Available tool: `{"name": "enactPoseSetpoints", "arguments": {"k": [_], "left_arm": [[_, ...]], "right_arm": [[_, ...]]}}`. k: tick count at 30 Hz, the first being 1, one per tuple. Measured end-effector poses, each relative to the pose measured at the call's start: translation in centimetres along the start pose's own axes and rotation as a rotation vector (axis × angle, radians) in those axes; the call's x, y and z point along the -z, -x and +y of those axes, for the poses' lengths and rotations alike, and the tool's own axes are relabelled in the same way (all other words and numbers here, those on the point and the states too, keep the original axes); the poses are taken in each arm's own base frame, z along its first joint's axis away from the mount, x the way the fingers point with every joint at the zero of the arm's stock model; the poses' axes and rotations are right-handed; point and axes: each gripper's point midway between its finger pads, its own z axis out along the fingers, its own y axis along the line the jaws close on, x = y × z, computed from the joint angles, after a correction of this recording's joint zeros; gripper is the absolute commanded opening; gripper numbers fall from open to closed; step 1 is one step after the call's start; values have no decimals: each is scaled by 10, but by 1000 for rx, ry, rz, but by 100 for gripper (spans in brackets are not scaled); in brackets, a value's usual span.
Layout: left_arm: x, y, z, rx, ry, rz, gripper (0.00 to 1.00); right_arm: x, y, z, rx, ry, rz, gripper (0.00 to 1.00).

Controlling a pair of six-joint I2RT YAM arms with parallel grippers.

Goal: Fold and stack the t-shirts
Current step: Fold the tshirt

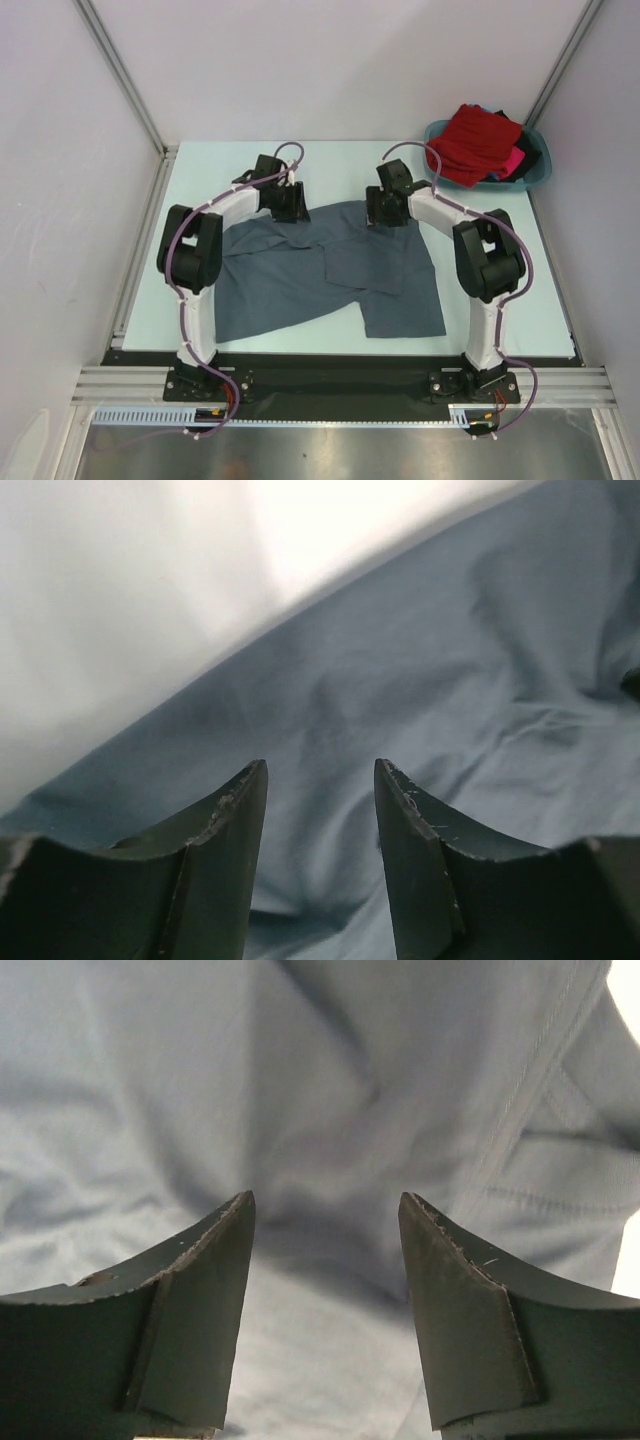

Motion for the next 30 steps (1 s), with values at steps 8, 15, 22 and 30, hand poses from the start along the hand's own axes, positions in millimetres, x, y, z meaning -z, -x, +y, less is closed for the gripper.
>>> {"name": "enactPoseSetpoints", "arguments": {"k": [8,15,22,30], "left_arm": [[-16,-9,12,3,33,52,52],[-17,-9,12,1,41,52,56],[-15,-7,12,-10,51,23,62],[22,-11,37,-14,235,-70,72]], "right_arm": [[-39,17,-10,-43,6,18,62],[-71,64,-13,-77,9,-25,62],[-93,100,-18,-121,5,-48,62],[-104,125,-33,-188,-9,-78,61]]}}
